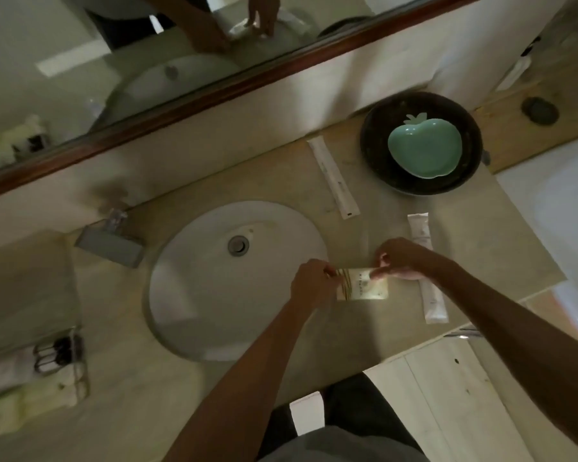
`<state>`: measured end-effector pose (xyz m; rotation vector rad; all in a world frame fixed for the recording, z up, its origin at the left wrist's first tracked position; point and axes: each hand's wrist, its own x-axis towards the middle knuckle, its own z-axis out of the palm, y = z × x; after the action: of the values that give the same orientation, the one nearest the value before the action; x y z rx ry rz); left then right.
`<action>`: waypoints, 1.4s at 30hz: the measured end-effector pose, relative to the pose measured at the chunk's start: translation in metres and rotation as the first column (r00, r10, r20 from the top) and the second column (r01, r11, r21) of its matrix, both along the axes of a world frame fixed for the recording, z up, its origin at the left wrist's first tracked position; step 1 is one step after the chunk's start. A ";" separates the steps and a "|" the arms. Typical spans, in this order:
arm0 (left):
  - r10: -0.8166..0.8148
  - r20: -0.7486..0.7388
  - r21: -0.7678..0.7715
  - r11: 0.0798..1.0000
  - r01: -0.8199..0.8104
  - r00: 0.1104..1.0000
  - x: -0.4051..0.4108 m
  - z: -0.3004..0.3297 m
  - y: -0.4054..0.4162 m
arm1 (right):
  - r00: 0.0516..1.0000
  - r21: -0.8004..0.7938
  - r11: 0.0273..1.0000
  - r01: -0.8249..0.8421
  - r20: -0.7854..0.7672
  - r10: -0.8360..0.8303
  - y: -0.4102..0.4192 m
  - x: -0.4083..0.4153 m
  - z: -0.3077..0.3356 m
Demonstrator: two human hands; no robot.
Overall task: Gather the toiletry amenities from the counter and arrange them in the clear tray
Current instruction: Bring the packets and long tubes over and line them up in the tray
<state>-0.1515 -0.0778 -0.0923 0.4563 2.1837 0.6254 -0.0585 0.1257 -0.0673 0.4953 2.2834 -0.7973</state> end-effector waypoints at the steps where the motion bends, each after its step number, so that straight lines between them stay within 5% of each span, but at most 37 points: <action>1: 0.031 0.012 0.021 0.999 -0.031 0.999 -0.001 0.004 -0.017 | 1.000 -0.046 0.999 0.014 -0.004 -0.015 -0.012 -0.002 0.002; 7: 0.314 0.032 0.137 0.939 -0.315 0.949 -0.027 0.043 -0.182 | 0.987 -0.298 0.948 0.108 -0.078 -0.137 -0.152 -0.052 0.020; 13: 0.675 -0.015 0.188 0.726 -0.661 0.737 -0.064 0.077 -0.393 | 0.932 -0.508 0.828 0.236 -0.122 -0.340 -0.375 -0.122 0.043; 21: 0.822 -0.121 0.119 0.569 -0.814 0.557 -0.117 0.062 -0.582 | 0.948 -0.366 0.905 0.214 -0.144 -0.283 -0.588 -0.190 0.029; 27: 0.788 -0.172 0.059 0.608 -0.792 0.592 -0.141 0.031 -0.611 | 0.938 -0.116 0.982 0.148 -0.297 -0.177 -0.636 -0.208 0.016; 34: 0.651 -0.362 -0.109 0.681 -0.724 0.667 -0.150 0.023 -0.605 | 0.935 -0.042 0.990 0.134 -0.326 -0.140 -0.645 -0.212 0.007; 39: 0.571 -0.517 -0.011 0.740 -0.672 0.637 -0.137 0.051 -0.564 | 0.876 -0.095 0.968 0.234 -0.411 -0.252 -0.597 -0.195 0.022; 42: 0.513 -0.473 0.068 0.832 -0.551 0.716 -0.119 0.060 -0.495 | 0.796 -0.102 0.922 0.375 -0.474 -0.376 -0.527 -0.165 0.034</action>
<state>-0.2705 -0.5726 -0.0322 -0.1081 2.8383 0.7899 -0.2238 -0.4013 -0.0335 0.8475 2.6823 -1.2386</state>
